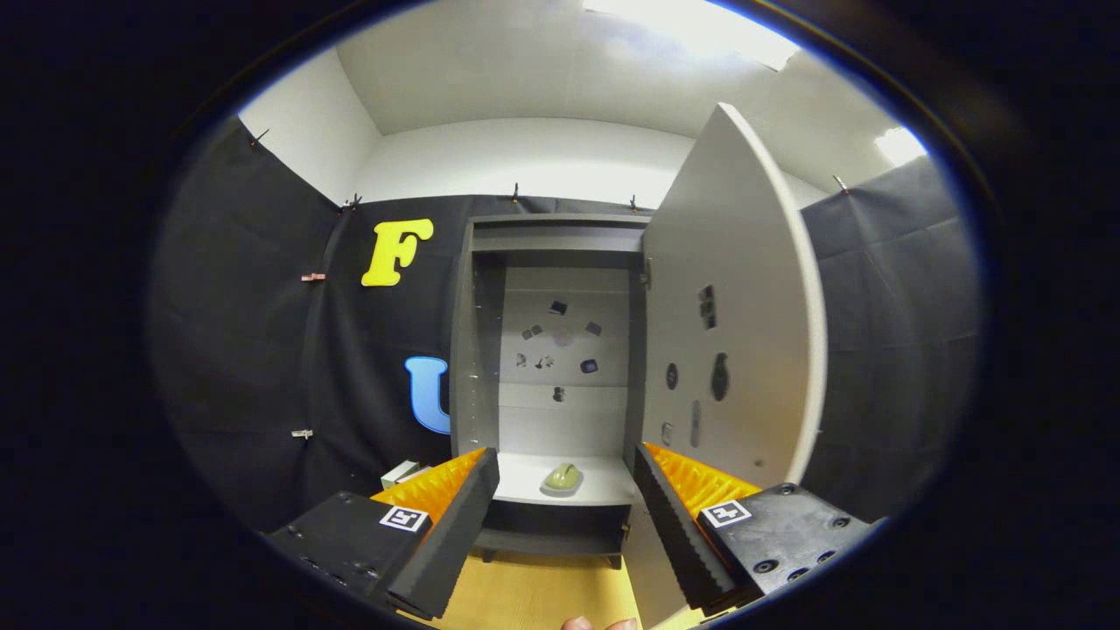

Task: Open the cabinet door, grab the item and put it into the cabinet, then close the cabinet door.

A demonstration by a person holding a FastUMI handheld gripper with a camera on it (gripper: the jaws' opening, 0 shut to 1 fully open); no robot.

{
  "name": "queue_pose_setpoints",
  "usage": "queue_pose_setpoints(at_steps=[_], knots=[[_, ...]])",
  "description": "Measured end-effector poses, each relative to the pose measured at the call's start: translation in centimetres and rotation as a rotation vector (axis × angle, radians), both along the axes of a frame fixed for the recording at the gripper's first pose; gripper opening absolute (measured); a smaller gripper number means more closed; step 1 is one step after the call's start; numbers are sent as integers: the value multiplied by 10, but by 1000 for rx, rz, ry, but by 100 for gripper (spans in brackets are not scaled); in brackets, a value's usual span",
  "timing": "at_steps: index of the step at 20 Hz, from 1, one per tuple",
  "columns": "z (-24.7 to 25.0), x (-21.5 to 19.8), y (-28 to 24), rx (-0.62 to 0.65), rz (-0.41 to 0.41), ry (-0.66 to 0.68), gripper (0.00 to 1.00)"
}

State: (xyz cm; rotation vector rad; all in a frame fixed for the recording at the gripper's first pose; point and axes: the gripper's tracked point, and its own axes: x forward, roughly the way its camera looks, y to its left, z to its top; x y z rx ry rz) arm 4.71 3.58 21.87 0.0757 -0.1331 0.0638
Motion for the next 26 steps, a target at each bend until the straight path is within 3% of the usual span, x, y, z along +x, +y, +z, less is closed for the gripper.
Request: queue_pose_setpoints(at_steps=[4,9,15,26], knots=[[-3,-33,-52,28,-80,23,97],[-12,-57,-149,59,-252,68,97],[-60,-31,-240,49,-397,164,97],[-90,19,-252,75,-324,244,97]])
